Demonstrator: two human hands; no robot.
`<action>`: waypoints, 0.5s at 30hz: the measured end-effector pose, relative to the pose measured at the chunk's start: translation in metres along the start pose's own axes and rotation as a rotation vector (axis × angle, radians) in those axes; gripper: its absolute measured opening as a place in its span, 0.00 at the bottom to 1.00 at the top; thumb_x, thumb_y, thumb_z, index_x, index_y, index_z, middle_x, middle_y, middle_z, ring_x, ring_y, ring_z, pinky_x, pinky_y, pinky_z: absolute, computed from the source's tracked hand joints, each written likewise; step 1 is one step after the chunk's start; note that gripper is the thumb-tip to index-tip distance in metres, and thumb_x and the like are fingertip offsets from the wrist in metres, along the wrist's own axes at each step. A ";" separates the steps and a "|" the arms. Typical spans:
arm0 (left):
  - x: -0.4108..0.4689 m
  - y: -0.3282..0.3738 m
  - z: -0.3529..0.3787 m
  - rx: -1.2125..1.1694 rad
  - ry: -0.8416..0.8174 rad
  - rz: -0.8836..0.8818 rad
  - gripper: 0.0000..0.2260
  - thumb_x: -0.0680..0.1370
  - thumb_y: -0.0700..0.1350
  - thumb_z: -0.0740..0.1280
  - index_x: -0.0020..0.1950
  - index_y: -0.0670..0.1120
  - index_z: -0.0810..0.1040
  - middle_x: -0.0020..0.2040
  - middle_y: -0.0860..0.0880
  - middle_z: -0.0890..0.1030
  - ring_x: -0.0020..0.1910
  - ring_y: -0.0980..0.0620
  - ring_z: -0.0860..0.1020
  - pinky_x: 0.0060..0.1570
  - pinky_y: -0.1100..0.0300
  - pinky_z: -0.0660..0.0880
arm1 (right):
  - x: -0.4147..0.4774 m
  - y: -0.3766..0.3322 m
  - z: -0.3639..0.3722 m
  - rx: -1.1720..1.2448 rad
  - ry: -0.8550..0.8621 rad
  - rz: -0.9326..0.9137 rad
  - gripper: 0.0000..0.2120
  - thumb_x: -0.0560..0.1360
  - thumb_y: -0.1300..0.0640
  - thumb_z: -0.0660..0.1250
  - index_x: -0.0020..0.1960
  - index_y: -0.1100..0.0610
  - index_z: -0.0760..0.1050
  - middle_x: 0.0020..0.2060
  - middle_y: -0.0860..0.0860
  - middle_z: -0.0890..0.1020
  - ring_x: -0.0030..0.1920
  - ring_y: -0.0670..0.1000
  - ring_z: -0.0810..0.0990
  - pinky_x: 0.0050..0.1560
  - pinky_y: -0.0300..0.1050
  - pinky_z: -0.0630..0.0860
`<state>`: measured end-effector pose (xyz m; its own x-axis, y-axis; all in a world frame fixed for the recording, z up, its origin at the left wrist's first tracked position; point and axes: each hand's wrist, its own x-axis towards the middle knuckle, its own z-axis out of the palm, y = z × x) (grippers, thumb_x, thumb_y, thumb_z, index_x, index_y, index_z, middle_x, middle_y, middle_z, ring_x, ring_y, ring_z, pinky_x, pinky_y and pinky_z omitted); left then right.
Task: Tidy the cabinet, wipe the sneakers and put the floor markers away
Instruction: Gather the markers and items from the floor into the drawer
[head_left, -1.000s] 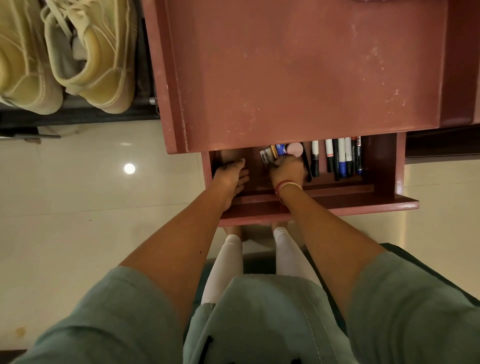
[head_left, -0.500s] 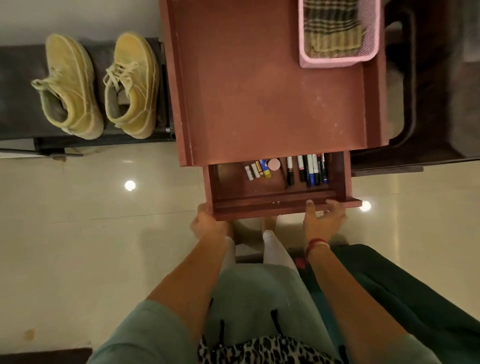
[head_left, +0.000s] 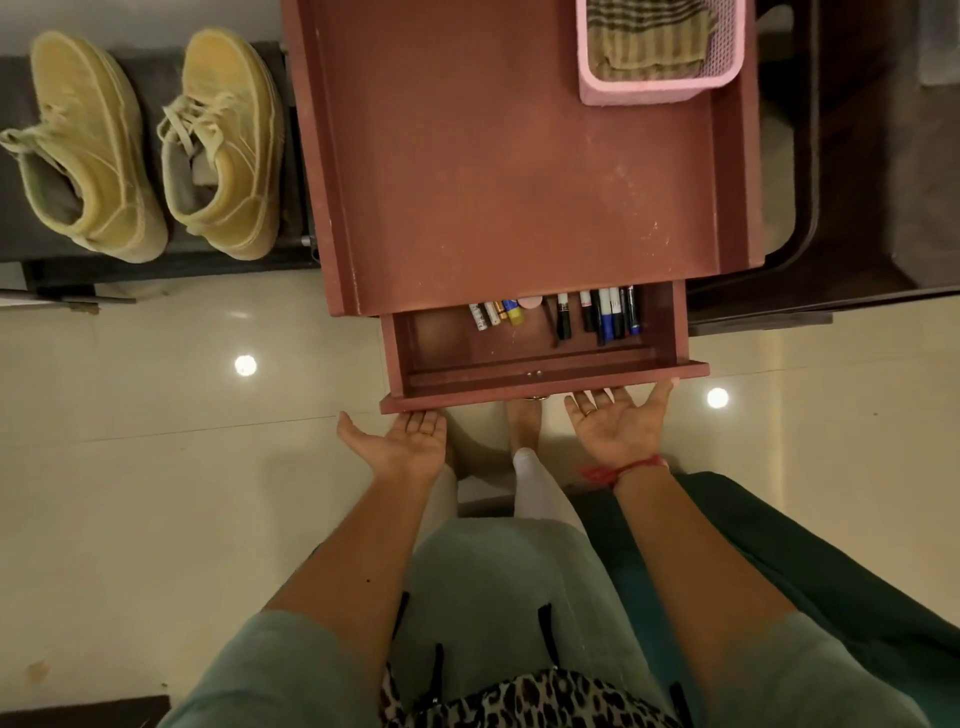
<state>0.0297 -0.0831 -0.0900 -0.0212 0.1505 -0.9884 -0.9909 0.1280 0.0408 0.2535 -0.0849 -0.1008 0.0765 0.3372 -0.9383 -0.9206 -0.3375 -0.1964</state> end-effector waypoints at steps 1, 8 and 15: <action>0.001 0.001 0.004 0.000 -0.007 0.004 0.42 0.71 0.68 0.61 0.74 0.39 0.63 0.69 0.40 0.71 0.68 0.41 0.70 0.72 0.46 0.61 | 0.002 -0.002 0.001 0.012 -0.020 0.001 0.42 0.69 0.26 0.51 0.72 0.53 0.62 0.68 0.56 0.69 0.69 0.59 0.66 0.72 0.57 0.57; 0.016 -0.004 0.035 0.030 -0.101 0.069 0.39 0.75 0.69 0.51 0.71 0.39 0.69 0.67 0.41 0.75 0.69 0.44 0.71 0.74 0.48 0.57 | 0.026 -0.016 0.027 -0.047 -0.070 -0.035 0.40 0.73 0.28 0.42 0.72 0.55 0.62 0.71 0.54 0.66 0.72 0.57 0.62 0.72 0.54 0.54; 0.021 0.011 0.077 0.139 -0.174 0.099 0.38 0.76 0.67 0.49 0.68 0.37 0.70 0.66 0.40 0.75 0.67 0.45 0.73 0.72 0.49 0.61 | 0.047 -0.021 0.069 -0.045 -0.092 -0.068 0.32 0.77 0.35 0.43 0.66 0.56 0.69 0.68 0.51 0.70 0.68 0.56 0.67 0.70 0.56 0.58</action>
<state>0.0282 -0.0025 -0.0994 -0.0827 0.3342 -0.9389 -0.9570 0.2362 0.1684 0.2501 -0.0015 -0.1212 0.1010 0.4393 -0.8927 -0.8962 -0.3495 -0.2734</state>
